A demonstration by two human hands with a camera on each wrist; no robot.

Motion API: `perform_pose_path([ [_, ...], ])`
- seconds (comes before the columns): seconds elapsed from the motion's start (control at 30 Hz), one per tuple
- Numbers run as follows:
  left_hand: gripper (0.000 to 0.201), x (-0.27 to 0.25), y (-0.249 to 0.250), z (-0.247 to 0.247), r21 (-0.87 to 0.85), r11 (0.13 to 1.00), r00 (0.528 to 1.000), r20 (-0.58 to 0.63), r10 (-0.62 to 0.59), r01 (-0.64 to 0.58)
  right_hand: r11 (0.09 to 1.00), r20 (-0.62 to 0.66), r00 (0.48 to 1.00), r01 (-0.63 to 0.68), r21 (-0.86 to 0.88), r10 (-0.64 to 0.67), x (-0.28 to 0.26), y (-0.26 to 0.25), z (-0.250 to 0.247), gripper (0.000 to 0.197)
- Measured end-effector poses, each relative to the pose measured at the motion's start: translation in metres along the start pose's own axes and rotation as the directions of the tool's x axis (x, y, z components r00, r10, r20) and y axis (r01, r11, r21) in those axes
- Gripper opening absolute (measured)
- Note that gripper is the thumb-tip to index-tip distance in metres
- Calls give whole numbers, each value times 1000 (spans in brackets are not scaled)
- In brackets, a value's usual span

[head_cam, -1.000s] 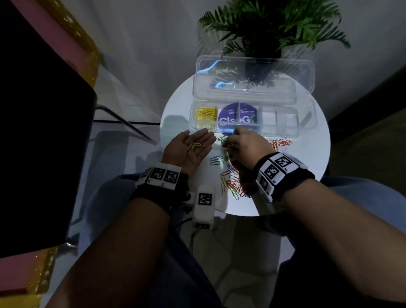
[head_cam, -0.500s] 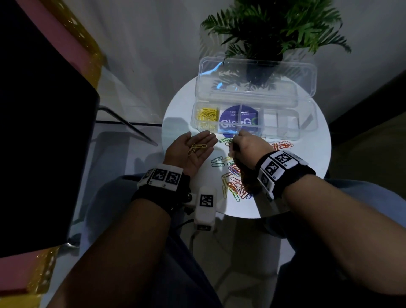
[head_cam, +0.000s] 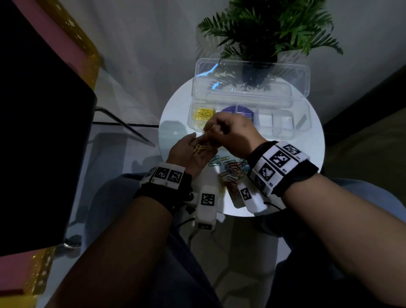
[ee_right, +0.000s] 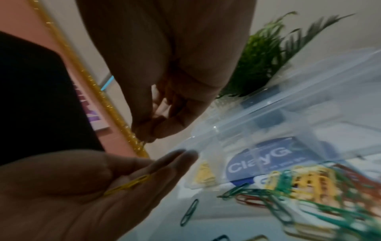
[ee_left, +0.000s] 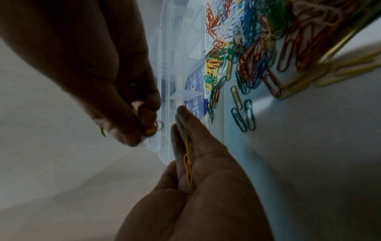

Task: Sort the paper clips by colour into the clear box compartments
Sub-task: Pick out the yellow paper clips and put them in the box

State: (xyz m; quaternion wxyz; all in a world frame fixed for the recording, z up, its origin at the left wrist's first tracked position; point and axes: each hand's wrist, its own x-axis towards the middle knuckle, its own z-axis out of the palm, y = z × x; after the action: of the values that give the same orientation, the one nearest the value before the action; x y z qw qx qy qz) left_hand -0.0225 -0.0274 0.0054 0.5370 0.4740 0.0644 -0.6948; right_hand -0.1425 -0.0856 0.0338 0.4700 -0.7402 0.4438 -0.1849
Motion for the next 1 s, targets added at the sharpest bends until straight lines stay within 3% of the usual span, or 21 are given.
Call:
perform_pose_path([
  [0.07, 35, 0, 0, 0, -30, 1000, 999, 32, -9, 10, 997, 66, 997, 32, -75, -27, 1, -6, 3, 7],
  [0.17, 33, 0, 1, 0, -52, 998, 997, 77, -26, 30, 995, 80, 996, 40, -88, -32, -1, -6, 4, 15],
  [0.3, 43, 0, 4, -1, -6, 1000, 996, 86, -28, 28, 1000, -108, 994, -22, -17, 20, -3, 4, -2, 15],
  [0.37, 45, 1, 6, -4, -8, 1000, 998, 64, -16, 17, 993, -190, 982, -40, -113, 18, -7, 14, -8, 14],
  [0.57, 45, -1, 8, -7, 41, 999, 1000, 12, 6, -6, 845, 80, 977, -129, -519, 199, -15, 49, 4, 15],
  [0.77, 46, -4, 6, -4, 68, 998, 1000, -5, 12, -11, 800, 114, 980, -62, -596, 161, -13, 52, 13, 14],
  [1.0, 44, -5, 5, -7, 115, 993, 1000, 0, 14, -13, 775, 185, 960, -47, -630, 209, -10, 50, 12, 19],
])
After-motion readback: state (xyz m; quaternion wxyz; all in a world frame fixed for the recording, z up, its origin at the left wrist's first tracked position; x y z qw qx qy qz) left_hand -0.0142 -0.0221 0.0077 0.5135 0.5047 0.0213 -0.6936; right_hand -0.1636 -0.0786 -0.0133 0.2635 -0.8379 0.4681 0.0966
